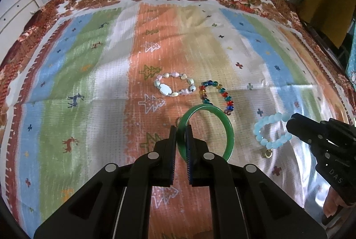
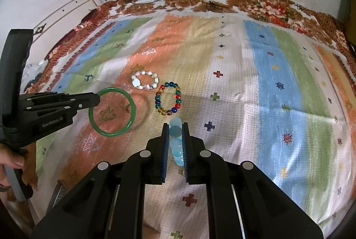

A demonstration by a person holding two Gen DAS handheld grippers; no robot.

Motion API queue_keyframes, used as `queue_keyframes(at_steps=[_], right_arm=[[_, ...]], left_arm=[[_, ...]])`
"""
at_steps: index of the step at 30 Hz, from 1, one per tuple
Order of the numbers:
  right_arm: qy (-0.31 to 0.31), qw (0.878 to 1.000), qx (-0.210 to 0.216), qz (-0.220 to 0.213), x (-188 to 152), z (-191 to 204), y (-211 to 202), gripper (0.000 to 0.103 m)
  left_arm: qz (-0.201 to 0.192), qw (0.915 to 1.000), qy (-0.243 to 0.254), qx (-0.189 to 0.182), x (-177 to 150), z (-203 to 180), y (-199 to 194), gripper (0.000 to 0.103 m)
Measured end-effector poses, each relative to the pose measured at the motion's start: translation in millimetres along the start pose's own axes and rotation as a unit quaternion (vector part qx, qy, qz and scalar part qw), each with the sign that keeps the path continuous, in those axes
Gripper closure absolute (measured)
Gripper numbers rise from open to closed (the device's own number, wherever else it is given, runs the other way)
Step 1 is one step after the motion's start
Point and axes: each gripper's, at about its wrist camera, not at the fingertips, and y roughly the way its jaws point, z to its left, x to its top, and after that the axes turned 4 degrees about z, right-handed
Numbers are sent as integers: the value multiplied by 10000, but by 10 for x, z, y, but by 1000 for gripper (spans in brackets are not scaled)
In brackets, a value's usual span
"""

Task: Organize jewelry
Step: 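Lift both held bracelets and carry them over the tin box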

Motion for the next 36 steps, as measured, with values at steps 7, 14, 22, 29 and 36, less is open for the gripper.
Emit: queue_keyframes(at_steps=[7, 14, 22, 29, 36], right_arm=[[-91, 9999, -32, -126, -44, 66, -153, 91], [-90, 9998, -31, -162, -112, 85, -253, 91], [-145, 9994, -3, -323, -157, 165, -413, 91], [-231, 9987, 71, -454, -211, 240, -575, 91], [-276, 9975, 178, -621, -248, 278, -745, 91]], left_arm=[[-133, 9999, -1, -8, -58, -31, -158, 96], [-208, 9997, -73, -60, -119, -40, -265, 96], [-404, 9991, -62, -148, -219, -84, -492, 96], [-570, 9981, -68, -207, -310, -124, -671, 96], [-612, 9978, -8, -256, -403, -156, -758, 95]])
